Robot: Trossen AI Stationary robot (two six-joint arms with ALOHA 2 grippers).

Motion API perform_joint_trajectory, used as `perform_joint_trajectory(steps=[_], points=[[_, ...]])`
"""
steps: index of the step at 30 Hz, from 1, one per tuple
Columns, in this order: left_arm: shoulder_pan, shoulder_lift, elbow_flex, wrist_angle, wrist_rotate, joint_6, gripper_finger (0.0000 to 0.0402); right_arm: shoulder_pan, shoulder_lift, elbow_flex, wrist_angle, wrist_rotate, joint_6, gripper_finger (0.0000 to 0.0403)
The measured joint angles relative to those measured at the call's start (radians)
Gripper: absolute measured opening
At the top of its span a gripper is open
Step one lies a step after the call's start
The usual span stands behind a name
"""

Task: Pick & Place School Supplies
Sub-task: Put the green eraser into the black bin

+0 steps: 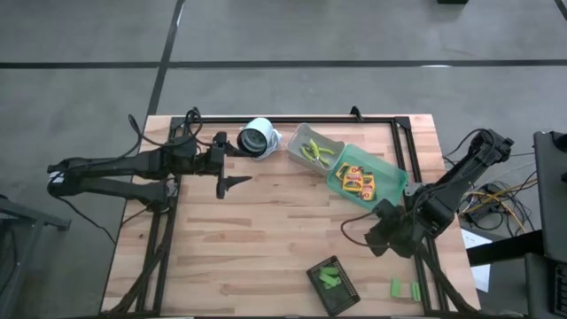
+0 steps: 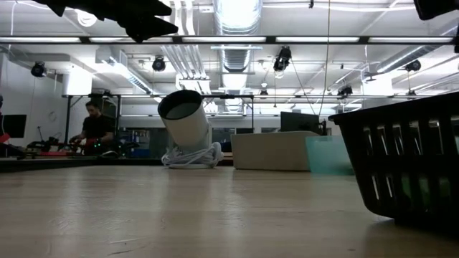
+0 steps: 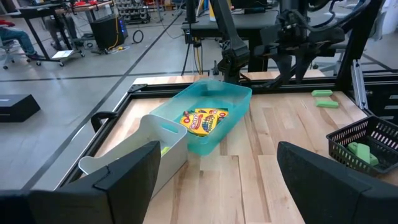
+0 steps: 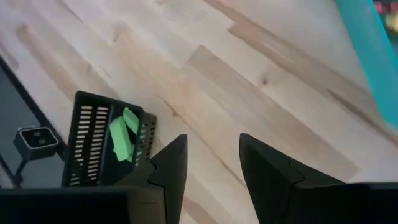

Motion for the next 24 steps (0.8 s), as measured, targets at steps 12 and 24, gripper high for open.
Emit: perform_joint_trajectory(steps=[12, 24], points=[[0.000, 0.000, 0.000, 0.000, 0.000, 0.000, 0.0328, 0.074, 0.058, 0.000, -0.034, -0.174, 0.372, 0.0146], [0.000, 0.000, 0.000, 0.000, 0.000, 0.000, 0.0328, 0.180, 0.267, 0.151, -0.081, -0.277, 0.625, 0.0146]])
